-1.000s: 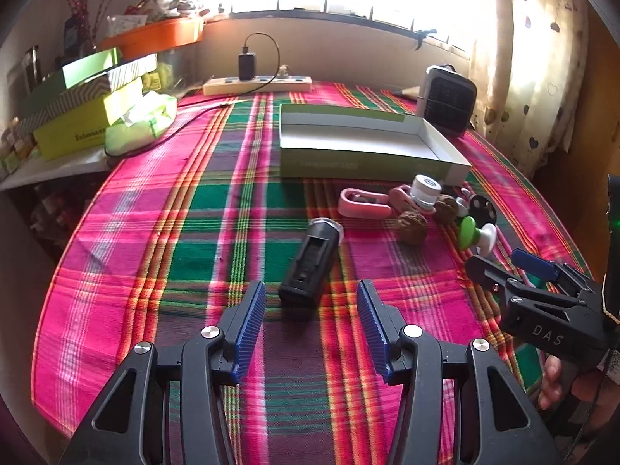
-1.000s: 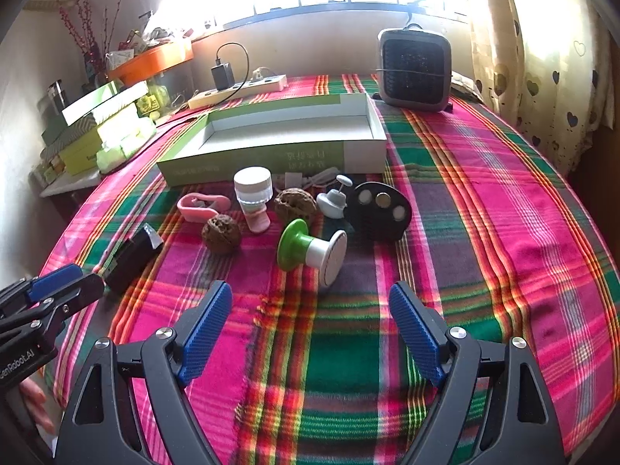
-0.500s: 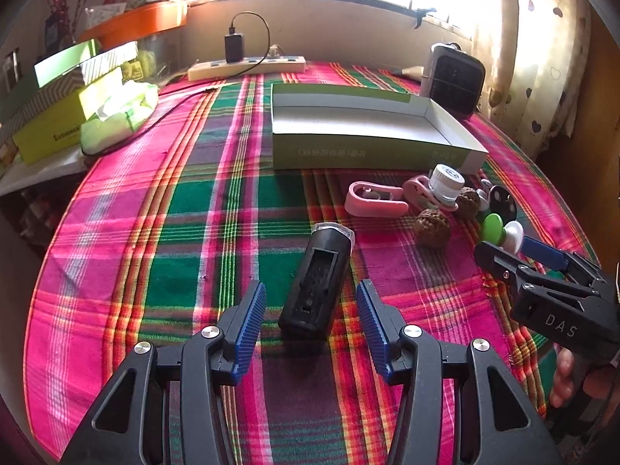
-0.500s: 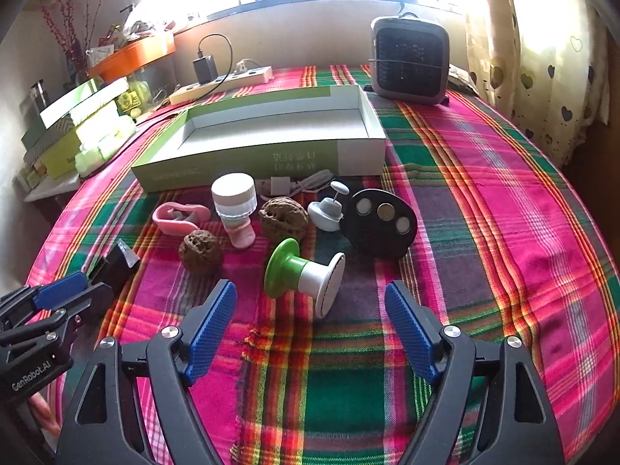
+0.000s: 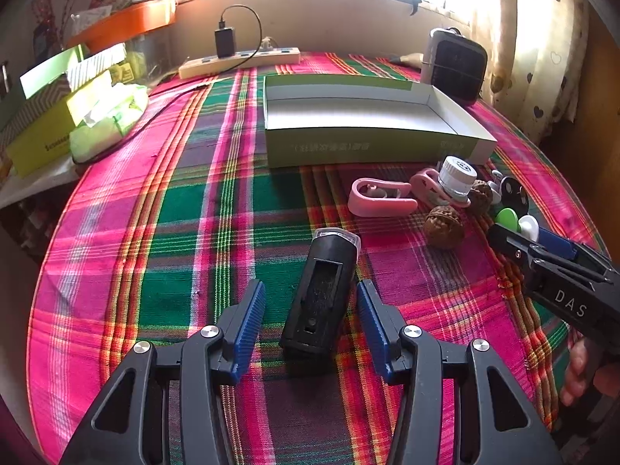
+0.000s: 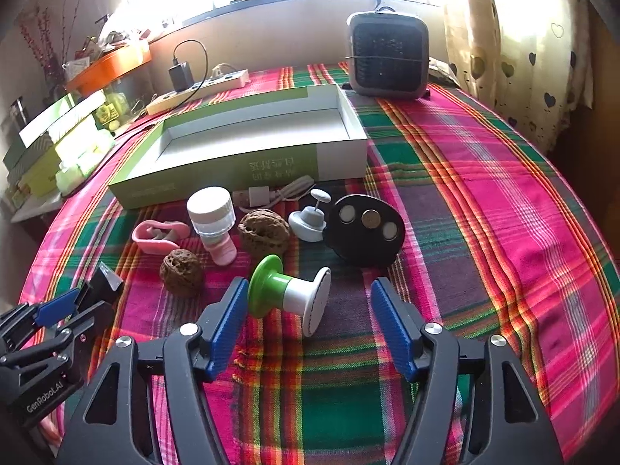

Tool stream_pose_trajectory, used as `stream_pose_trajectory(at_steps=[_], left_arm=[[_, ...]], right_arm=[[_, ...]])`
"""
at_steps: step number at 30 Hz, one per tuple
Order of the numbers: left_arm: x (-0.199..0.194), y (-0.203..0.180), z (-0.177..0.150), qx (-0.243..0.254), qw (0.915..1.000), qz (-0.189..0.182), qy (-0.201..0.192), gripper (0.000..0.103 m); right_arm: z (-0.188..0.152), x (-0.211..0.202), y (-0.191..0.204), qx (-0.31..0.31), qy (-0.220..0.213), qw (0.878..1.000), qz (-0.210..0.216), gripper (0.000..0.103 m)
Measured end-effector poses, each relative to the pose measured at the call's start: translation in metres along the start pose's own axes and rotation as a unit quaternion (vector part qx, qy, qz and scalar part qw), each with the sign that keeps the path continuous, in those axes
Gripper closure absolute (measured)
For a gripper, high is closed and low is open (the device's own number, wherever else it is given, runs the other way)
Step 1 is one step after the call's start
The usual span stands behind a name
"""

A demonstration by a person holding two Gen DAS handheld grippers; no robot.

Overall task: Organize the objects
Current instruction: 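Close left tool on the black gadget while right tool closes on the spool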

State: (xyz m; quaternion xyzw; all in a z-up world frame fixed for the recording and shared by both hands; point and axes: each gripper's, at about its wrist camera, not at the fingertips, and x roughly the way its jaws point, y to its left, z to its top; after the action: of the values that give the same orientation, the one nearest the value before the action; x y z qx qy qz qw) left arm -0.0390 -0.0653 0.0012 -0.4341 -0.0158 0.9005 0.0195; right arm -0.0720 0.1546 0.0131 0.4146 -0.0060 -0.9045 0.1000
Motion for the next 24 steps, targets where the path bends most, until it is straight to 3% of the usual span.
stream_pose_trajectory(at_steps=[8,14,24], left_arm=[[0.0000,0.0029,0.0018,-0.014,0.9999,-0.009,0.001,0.058],[0.0012,0.0042,0.0044,-0.014,0.9999,-0.010,0.002,0.076],[0.0053,0.0039,0.0097,-0.022,0.9997,-0.012,0.004,0.078]], right_arm=[[-0.0030,-0.0029,0.0042,-0.012,0.000,1.000,-0.005,0.055],[-0.0029,-0.0016,0.0086,-0.030,-0.001,1.000,0.003,0.067],[-0.0018,-0.0005,0.0067,-0.045,0.001,0.999,0.017,0.068]])
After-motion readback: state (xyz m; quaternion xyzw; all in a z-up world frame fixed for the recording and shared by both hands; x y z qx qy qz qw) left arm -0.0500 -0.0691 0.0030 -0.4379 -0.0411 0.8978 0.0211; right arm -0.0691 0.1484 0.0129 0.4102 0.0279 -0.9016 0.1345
